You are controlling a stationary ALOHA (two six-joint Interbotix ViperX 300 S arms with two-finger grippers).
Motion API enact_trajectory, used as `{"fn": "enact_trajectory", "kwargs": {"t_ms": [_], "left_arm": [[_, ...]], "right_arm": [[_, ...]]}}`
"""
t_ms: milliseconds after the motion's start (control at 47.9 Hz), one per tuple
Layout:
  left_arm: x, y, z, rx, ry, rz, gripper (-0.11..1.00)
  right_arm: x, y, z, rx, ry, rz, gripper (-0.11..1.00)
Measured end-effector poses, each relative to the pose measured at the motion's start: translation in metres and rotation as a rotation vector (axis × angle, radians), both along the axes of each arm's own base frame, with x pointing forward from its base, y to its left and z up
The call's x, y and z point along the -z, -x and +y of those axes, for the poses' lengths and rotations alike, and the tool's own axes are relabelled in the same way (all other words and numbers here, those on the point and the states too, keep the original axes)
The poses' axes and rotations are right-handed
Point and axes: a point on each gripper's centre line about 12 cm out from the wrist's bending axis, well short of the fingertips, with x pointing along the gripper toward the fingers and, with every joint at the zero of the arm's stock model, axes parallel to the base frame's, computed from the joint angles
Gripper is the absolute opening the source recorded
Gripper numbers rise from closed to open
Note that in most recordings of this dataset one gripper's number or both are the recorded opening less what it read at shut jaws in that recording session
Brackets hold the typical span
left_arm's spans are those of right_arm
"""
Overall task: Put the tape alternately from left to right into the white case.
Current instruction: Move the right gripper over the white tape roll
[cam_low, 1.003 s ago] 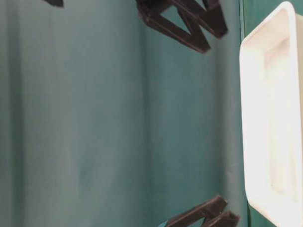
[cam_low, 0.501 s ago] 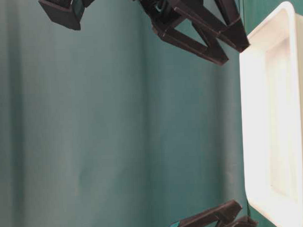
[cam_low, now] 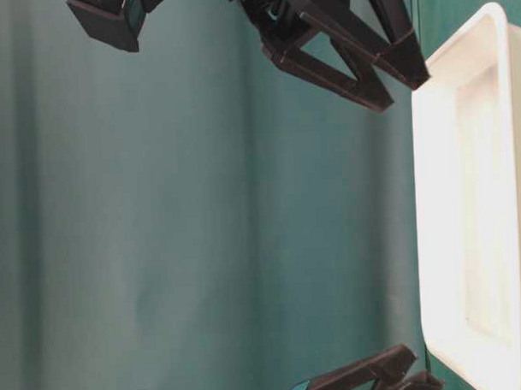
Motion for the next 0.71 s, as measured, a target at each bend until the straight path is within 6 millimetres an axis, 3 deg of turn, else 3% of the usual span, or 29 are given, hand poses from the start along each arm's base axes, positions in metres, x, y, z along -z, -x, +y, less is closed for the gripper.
{"fn": "enact_trajectory", "kwargs": {"t_ms": [292, 710], "left_arm": [[0.001, 0.0, 0.0, -0.002, 0.001, 0.003, 0.81], [0.0, 0.0, 0.0, -0.001, 0.001, 0.002, 0.81]], "right_arm": [[0.0, 0.0, 0.017, -0.052, 0.001, 0.0, 0.82], [0.0, 0.004, 0.058, -0.136, -0.06, 0.011, 0.82]]}}
